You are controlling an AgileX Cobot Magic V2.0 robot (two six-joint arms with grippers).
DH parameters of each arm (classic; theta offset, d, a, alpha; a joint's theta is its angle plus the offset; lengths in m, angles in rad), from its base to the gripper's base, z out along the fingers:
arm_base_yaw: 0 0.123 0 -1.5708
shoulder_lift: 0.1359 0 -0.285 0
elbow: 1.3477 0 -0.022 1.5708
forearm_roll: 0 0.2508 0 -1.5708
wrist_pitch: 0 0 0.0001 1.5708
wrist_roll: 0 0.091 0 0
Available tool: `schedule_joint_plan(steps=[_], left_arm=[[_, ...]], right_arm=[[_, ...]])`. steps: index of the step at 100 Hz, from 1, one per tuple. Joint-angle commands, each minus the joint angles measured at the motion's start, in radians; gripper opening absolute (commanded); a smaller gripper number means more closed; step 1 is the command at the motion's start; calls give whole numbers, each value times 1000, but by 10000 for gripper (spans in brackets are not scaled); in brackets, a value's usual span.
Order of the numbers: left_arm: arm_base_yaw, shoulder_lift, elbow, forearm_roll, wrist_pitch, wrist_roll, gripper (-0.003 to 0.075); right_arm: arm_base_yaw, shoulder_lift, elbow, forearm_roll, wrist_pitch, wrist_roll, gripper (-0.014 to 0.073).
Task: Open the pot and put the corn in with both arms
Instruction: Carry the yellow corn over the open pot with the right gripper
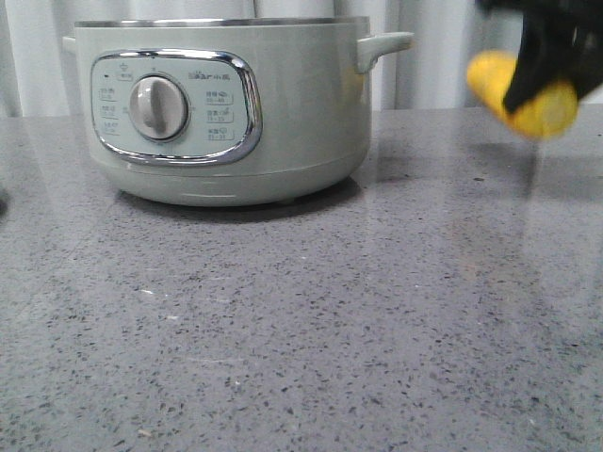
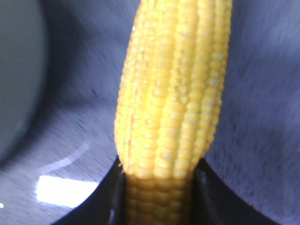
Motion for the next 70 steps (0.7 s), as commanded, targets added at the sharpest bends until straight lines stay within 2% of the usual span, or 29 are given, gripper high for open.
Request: schedule_joint_plan(steps=[1,19,34,42,52,63,70], left_arm=[[-3,11,-36,-35,-63,0,113],[-3,11,-36,-87,-18,0,113],[-3,11,-36,-87,19,0,110],[-3,11,-36,-87,31,0,72],[-3,11,-36,-89,42,0,-19],[-3,11,-36,-96,56,0,-20],[-3,11,-36,-121,60,0,-20]], right_arm=[[17,-110,-88,15,-79,-8,-66],[101,-147,-251,51,-99,-8,-66],[217,-102,-320,62,-134,-8,-66],[273,-62,-323,62,-165,-8,-66],[341,10,-323,62,-204,-8,-66],[396,81,-323,62,-250,-8,-60],[416,121,-323,62,-268,-8,-4]])
